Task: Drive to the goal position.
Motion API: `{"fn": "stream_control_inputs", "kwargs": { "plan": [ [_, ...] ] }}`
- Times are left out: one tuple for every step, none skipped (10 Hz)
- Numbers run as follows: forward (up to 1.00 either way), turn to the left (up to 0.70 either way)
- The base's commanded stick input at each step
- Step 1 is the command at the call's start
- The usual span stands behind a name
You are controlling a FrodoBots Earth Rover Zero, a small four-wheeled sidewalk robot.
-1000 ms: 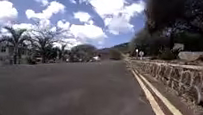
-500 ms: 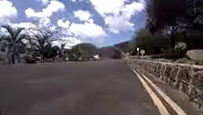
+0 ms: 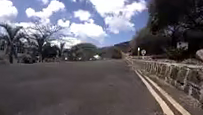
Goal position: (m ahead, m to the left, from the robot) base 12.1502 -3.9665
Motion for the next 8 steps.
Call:
{"fn": "stream_control_inputs", "kwargs": {
  "plan": [
    [0.50, 0.00],
    [0.50, 0.00],
    [0.50, 0.00],
    [0.50, 0.00],
    [0.50, 0.00],
    [0.50, -0.50],
    [0.50, -0.50],
    [0.50, 0.00]
  ]
}}
